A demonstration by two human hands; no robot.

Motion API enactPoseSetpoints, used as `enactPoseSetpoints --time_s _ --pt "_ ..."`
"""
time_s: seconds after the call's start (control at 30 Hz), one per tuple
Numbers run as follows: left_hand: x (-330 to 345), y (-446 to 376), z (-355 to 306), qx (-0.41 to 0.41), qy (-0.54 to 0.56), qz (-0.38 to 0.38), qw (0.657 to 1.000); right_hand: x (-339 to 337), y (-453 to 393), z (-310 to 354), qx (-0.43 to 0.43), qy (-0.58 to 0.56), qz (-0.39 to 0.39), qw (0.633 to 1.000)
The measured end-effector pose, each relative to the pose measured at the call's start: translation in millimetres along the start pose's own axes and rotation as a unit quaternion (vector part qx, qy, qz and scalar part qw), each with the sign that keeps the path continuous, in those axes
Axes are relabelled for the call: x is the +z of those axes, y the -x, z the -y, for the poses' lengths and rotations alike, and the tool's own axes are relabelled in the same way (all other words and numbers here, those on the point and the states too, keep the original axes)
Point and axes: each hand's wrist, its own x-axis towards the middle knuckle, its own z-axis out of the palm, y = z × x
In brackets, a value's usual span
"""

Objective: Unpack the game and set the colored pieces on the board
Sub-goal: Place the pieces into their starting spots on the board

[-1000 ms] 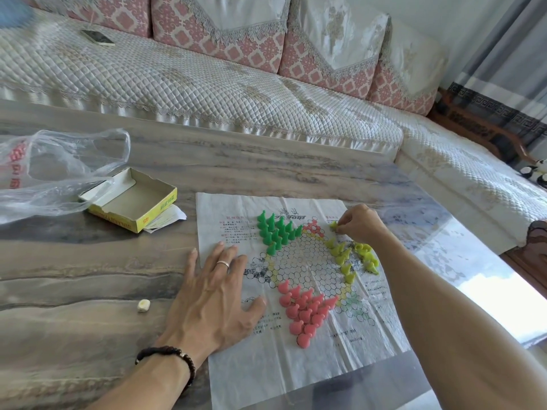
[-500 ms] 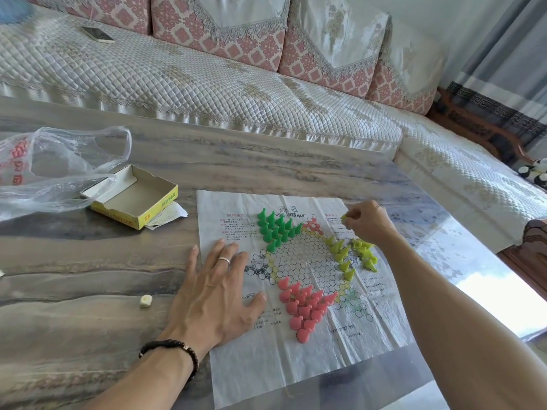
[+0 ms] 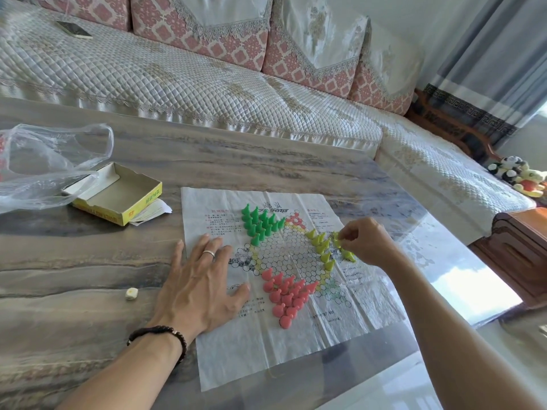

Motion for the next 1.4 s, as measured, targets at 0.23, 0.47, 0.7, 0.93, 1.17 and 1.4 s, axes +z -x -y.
enactPoseSetpoints --time_s 0.23,0.47,0.7,0.93,1.17,1.4 --pt "-1 0 1 -0.001 -0.005 0.002 1.000 13 3 0 -0.009 0.009 0.036 0.999" --pt "0 0 2 0.000 -0.002 0.004 1.000 21 1 -2 -0.006 0.003 0.025 1.000" --pt "1 0 2 0.003 0.001 0.003 1.000 18 4 -8 -0.002 -0.013 0.028 1.000" --pt "3 -1 3 0.007 0.006 -0.007 1.000 -3 11 -30 0.019 0.003 -0.035 0.999" --pt "4 -1 4 0.005 0.009 -0.012 1.000 12 21 -40 0.015 -0.015 -0.039 0.999" --pt "6 -2 4 0.003 0.005 -0.009 1.000 23 24 -43 0.000 0.000 -0.055 0.998"
